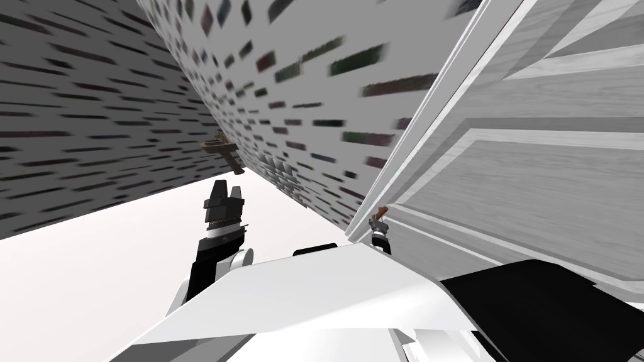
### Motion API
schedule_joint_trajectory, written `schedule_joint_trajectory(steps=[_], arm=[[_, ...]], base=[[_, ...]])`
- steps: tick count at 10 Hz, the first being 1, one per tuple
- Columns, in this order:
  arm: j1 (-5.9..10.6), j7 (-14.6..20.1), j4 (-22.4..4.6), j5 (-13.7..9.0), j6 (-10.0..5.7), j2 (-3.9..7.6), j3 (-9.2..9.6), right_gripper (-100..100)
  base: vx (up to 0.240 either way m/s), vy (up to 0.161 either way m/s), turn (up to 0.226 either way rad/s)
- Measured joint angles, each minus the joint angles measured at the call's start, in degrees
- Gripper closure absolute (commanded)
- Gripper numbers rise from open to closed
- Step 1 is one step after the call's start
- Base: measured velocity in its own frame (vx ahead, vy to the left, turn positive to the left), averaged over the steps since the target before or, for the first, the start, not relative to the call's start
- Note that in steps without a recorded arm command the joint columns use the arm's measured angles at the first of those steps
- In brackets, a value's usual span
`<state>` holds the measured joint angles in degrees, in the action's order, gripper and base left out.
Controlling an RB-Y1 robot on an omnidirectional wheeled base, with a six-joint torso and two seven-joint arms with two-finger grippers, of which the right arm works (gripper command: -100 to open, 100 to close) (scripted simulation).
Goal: Pull the door open
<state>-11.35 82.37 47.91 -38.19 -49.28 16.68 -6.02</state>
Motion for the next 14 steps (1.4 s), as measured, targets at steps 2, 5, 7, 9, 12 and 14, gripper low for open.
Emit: schedule_joint_trajectory(steps=[2,5,7,9,12,14], arm=[[-0.15,1.2,0.4,0.9,0.28,0.58,1.65,100],[-0.81,1.8,1.7,1.7,0.95,0.85,3.05,100],[-1.0,2.4,2.3,2.3,0.65,1.28,4.08,100],[-1.93,3.2,3.7,3.2,0.83,1.84,5.59,100],[-2.8,5.1,3.8,4.8,-0.18,2.71,8.26,100],[-3.25,5.6,4.0,5.3,-0.33,3.0,9.04,100]], base=[[-0.222,0.017,0.08],[-0.155,0.018,0.044],[-0.233,0.01,0.07],[-0.265,0.021,0.075],[-0.188,0.022,0.047],[-0.201,-0.015,0.064]])
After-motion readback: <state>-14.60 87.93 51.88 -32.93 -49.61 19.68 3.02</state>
